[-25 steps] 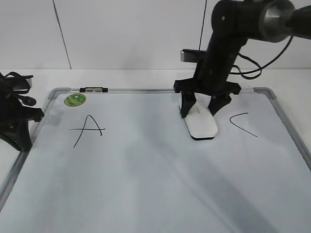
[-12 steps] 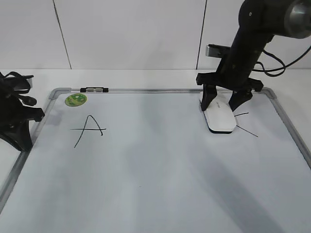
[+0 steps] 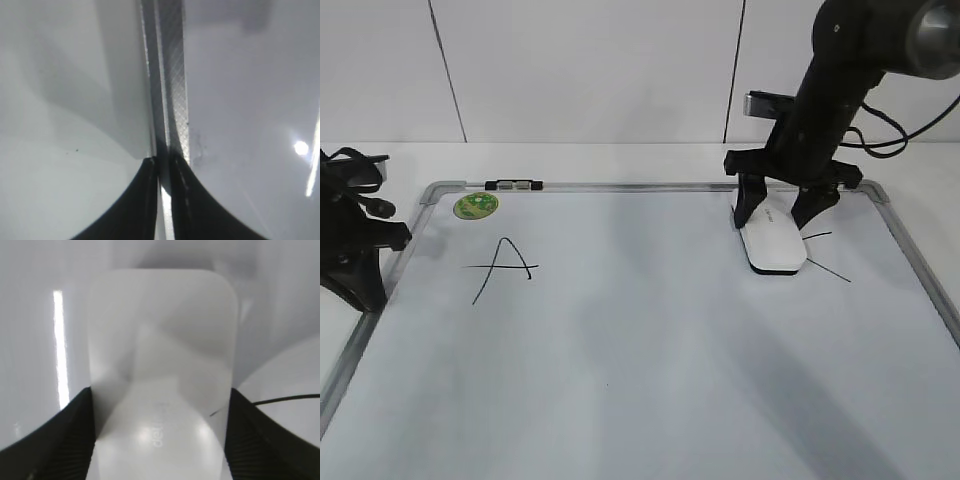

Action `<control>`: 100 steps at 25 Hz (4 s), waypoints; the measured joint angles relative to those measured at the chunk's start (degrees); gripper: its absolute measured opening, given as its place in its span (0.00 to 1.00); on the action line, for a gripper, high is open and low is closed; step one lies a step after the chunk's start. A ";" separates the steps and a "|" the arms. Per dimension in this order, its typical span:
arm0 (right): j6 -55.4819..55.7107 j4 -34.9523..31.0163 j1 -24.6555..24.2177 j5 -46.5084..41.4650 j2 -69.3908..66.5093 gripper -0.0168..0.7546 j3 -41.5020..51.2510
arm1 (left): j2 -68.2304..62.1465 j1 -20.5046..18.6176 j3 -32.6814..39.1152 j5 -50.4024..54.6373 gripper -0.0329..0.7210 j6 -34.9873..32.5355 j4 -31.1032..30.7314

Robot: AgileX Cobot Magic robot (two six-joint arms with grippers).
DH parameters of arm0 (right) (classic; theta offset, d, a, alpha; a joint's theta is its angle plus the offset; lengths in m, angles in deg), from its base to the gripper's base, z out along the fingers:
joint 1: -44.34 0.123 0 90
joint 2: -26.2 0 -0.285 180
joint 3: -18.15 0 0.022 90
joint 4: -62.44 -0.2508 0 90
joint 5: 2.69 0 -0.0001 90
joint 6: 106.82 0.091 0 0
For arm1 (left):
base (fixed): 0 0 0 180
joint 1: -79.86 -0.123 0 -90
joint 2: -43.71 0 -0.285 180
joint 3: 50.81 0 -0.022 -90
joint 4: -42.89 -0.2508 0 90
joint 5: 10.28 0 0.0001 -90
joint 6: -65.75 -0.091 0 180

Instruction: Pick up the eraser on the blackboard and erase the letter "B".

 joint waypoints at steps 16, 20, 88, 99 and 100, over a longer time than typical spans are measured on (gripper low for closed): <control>-0.38 4.18 14.23 0.09 0.00 0.71 0.00 | 0.00 0.00 0.00 1.24 0.10 0.00 -0.58; -1.22 4.13 14.28 0.09 0.23 0.71 0.00 | 0.00 0.00 0.00 1.33 0.10 0.00 -0.79; -11.40 5.45 -12.87 12.37 22.85 0.70 37.17 | -0.07 0.00 0.00 1.16 0.10 0.10 0.15; -11.28 5.45 -12.97 11.91 21.94 0.70 36.57 | -0.07 0.00 0.00 1.08 0.10 0.10 0.15; -11.28 5.45 -12.97 11.91 21.94 0.70 36.57 | -0.07 0.00 0.00 1.08 0.10 0.10 0.15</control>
